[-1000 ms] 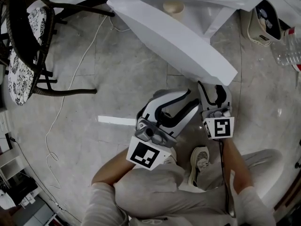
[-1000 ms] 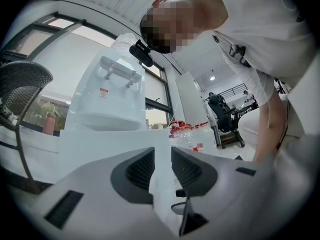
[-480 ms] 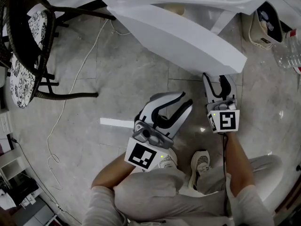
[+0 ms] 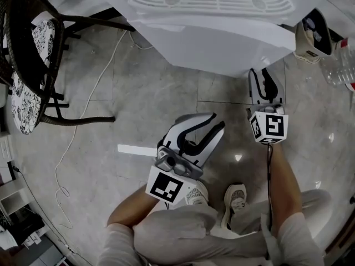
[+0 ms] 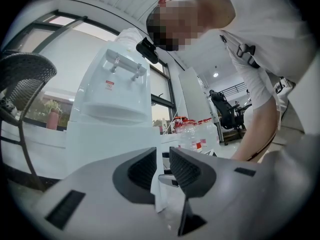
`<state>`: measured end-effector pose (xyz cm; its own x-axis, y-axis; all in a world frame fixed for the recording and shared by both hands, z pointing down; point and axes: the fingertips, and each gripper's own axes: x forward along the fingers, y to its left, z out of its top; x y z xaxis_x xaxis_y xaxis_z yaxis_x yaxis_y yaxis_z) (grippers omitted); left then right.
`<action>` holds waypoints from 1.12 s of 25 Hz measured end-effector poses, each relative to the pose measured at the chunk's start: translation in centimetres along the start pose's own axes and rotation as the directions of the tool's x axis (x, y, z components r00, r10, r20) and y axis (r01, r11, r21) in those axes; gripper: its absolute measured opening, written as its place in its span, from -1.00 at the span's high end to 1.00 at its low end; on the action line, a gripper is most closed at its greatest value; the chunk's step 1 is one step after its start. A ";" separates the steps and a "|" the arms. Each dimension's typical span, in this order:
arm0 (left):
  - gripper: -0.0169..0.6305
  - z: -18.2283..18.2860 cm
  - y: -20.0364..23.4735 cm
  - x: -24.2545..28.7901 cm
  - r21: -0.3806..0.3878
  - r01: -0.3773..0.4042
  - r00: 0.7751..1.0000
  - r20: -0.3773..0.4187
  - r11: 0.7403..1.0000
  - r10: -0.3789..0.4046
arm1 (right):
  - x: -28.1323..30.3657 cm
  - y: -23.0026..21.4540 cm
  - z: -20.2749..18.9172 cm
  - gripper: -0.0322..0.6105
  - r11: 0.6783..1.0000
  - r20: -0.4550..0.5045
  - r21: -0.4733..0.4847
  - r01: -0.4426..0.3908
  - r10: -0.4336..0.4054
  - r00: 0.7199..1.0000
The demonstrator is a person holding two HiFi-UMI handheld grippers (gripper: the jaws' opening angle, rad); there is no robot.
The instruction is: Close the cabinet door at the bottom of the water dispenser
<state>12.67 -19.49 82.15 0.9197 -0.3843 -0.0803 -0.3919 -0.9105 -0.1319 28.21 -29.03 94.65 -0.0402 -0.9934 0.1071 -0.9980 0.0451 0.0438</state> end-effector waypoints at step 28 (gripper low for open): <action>0.92 -1.2 4.1 1.2 -0.017 -0.124 0.992 -0.004 0.992 0.123 | 3.8 -2.4 0.3 0.51 0.995 0.027 0.074 0.070 -0.073 0.997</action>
<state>12.19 -23.83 82.68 0.8644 -0.4944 -0.0917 -0.5021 -0.8586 -0.1038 30.40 -32.97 94.64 0.0311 -0.9966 0.0763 -0.9992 -0.0329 -0.0227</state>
